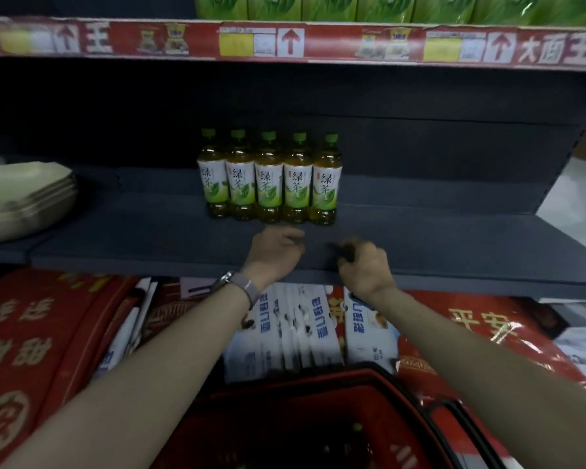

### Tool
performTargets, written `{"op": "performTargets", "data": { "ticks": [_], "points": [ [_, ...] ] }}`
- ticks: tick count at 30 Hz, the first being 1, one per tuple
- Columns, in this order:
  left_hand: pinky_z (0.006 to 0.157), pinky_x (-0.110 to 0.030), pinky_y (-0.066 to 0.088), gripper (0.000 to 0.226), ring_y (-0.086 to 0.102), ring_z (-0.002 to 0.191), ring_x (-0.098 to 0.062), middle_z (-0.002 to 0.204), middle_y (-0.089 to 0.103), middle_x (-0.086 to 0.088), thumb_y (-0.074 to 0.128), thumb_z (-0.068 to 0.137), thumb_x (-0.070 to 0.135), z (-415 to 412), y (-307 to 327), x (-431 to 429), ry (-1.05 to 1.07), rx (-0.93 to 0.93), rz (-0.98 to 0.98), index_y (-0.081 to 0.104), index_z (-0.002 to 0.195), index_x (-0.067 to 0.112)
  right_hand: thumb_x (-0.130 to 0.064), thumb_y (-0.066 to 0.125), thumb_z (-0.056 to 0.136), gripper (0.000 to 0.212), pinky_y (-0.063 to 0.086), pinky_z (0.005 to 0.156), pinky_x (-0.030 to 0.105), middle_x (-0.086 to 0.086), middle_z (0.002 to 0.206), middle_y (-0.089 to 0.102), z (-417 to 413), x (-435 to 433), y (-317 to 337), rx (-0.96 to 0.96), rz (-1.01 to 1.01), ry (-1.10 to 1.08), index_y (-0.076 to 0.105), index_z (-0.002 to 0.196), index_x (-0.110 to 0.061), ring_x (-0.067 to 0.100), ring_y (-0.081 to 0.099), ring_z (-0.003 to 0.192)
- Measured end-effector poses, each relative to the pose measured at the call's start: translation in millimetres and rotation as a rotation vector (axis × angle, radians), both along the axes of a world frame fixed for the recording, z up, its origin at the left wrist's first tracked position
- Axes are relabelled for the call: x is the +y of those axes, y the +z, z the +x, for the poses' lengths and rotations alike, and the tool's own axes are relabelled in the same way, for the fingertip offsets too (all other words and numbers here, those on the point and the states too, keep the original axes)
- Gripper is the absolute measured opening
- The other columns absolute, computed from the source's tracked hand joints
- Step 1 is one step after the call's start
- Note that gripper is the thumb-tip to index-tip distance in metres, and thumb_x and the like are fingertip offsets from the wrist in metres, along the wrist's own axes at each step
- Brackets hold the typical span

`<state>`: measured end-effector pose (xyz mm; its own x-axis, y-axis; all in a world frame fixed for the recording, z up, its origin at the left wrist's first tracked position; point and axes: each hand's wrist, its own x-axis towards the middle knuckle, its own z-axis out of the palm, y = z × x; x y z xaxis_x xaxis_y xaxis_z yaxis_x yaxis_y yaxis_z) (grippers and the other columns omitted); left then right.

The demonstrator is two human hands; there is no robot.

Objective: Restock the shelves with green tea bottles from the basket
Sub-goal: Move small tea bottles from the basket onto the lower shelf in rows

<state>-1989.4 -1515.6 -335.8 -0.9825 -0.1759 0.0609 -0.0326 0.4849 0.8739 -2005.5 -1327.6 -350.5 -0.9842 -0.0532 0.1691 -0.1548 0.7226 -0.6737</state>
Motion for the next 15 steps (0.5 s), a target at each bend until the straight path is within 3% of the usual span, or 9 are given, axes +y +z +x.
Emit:
{"op": "performTargets", "data": {
  "ticks": [4, 6, 9, 11, 13, 15],
  "points": [
    [0.064, 0.004, 0.04, 0.031, 0.061, 0.081, 0.006, 0.094, 0.071, 0.011, 0.069, 0.095, 0.019, 58.8, -9.3, -0.7, -0.079, -0.002, -0.122, 0.075, 0.125, 0.023, -0.011, 0.058, 0.1, 0.038, 0.052, 0.085, 0.025, 0.007, 0.126, 0.072, 48.0, 8.9, -12.0, -0.011, 0.038, 0.056, 0.066, 0.137, -0.016, 0.022, 0.067, 0.094],
    [0.061, 0.0, 0.042, 0.029, 0.062, 0.076, 0.006, 0.097, 0.073, 0.011, 0.07, 0.094, 0.02, 90.7, -19.9, -3.5, -0.098, -0.049, -0.147, 0.076, 0.122, 0.025, -0.014, 0.061, 0.099, 0.036, 0.047, 0.081, 0.022, 0.004, 0.122, 0.073, 73.3, 11.1, -25.2, -0.031, 0.042, 0.096, 0.067, 0.134, -0.017, 0.016, 0.064, 0.09],
    [0.082, -0.016, 0.054, 0.026, 0.071, 0.09, -0.004, 0.112, 0.077, 0.008, 0.07, 0.094, 0.021, 132.7, -46.9, -7.1, -0.127, -0.133, -0.128, 0.078, 0.118, 0.026, -0.017, 0.065, 0.096, 0.031, 0.052, 0.088, 0.026, 0.003, 0.118, 0.076, 107.2, 14.0, -51.7, -0.026, 0.061, 0.127, 0.072, 0.127, -0.019, 0.019, 0.071, 0.1],
    [0.09, -0.02, 0.052, 0.025, 0.07, 0.096, -0.005, 0.114, 0.075, 0.01, 0.069, 0.096, 0.019, 157.6, -66.5, -9.7, -0.162, -0.191, -0.133, 0.078, 0.119, 0.024, -0.017, 0.065, 0.095, 0.03, 0.053, 0.086, 0.027, 0.0, 0.118, 0.073, 129.2, 16.2, -71.0, -0.068, 0.083, 0.17, 0.073, 0.124, -0.021, 0.015, 0.069, 0.095],
    [0.086, -0.022, 0.054, 0.021, 0.072, 0.08, -0.006, 0.106, 0.078, 0.009, 0.071, 0.095, 0.02, 176.6, -87.9, -13.0, -0.16, -0.258, -0.118, 0.079, 0.115, 0.024, -0.015, 0.065, 0.093, 0.027, 0.057, 0.086, 0.032, 0.002, 0.114, 0.074, 148.4, 17.0, -91.4, -0.115, 0.101, 0.205, 0.074, 0.118, -0.021, 0.019, 0.069, 0.094],
    [0.079, -0.021, 0.056, 0.017, 0.075, 0.072, -0.01, 0.094, 0.08, 0.006, 0.074, 0.093, 0.025, 190.5, -111.2, -15.9, -0.125, -0.348, -0.11, 0.079, 0.108, 0.03, -0.019, 0.066, 0.089, 0.027, 0.057, 0.096, 0.035, -0.001, 0.114, 0.075, 162.3, 15.3, -112.0, -0.172, 0.128, 0.222, 0.076, 0.113, -0.026, 0.02, 0.07, 0.106]
  ]
}}
